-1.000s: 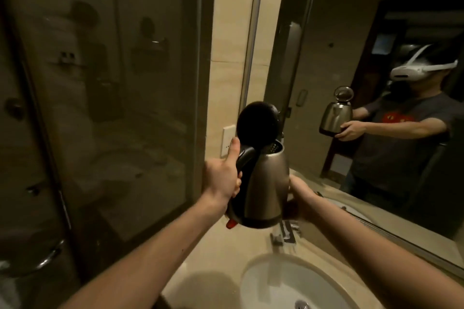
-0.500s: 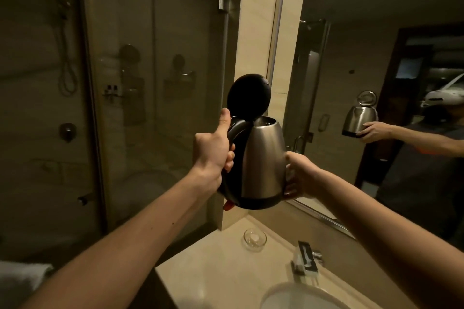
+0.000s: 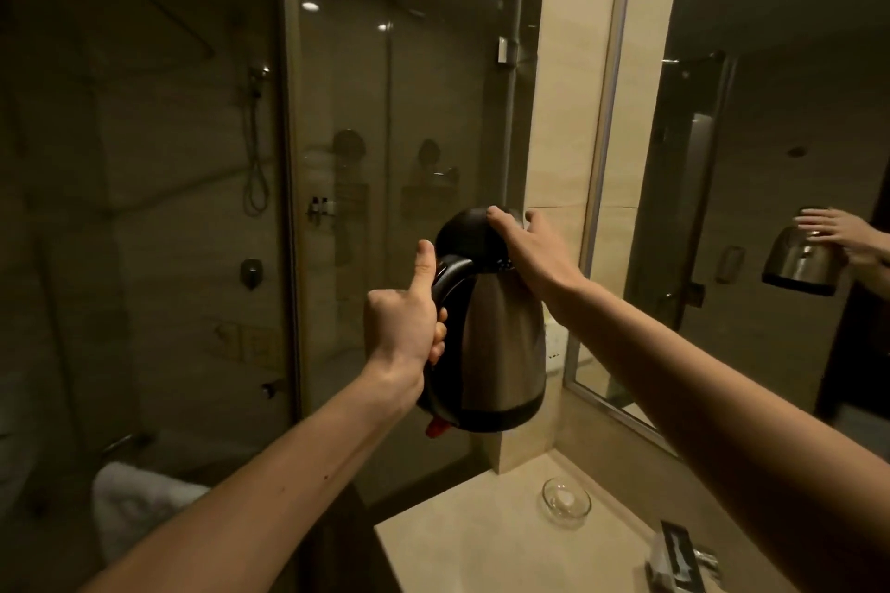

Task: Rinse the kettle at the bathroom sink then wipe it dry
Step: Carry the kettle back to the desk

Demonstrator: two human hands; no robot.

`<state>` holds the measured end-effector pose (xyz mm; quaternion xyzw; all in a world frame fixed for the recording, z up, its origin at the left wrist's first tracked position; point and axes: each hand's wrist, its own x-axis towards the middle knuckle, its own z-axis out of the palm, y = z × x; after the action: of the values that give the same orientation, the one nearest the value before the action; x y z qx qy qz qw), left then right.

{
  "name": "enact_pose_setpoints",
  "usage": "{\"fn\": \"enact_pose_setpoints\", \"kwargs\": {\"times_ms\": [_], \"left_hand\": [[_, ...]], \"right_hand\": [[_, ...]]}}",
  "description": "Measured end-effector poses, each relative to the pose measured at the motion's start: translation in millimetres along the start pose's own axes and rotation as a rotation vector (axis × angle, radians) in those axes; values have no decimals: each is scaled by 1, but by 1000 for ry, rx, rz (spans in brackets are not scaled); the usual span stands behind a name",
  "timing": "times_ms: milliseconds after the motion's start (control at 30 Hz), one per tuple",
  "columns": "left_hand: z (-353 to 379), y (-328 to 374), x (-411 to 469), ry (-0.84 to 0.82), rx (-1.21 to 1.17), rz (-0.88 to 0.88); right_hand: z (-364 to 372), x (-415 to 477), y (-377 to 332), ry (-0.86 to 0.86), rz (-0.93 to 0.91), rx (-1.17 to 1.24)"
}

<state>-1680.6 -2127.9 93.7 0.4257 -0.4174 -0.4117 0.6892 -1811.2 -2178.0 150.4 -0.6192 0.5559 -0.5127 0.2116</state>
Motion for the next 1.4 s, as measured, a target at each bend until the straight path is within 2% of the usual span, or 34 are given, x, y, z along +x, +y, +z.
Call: {"fn": "enact_pose_setpoints", "kwargs": {"times_ms": [200, 333, 433, 533, 633, 1067, 1400], "left_hand": [[-33, 13, -3, 135, 21, 49], [-58, 19, -3, 211, 60, 57], [-79, 25, -4, 261, 62, 62], [-98, 33, -2, 303, 64, 81], [-117, 39, 3, 341, 67, 107], [-209, 74, 26, 461, 213, 258], [-259, 98, 33, 711, 299, 299]], "right_hand": [[39, -3, -4, -144, 127, -7], [72, -5, -3, -293, 176, 182], [92, -3, 6, -362, 321, 365], [105, -10, 11, -486, 518, 233], [125, -11, 7, -605, 600, 181], [265, -9, -46, -758, 522, 365], [351, -20, -99, -966, 444, 381]]}}
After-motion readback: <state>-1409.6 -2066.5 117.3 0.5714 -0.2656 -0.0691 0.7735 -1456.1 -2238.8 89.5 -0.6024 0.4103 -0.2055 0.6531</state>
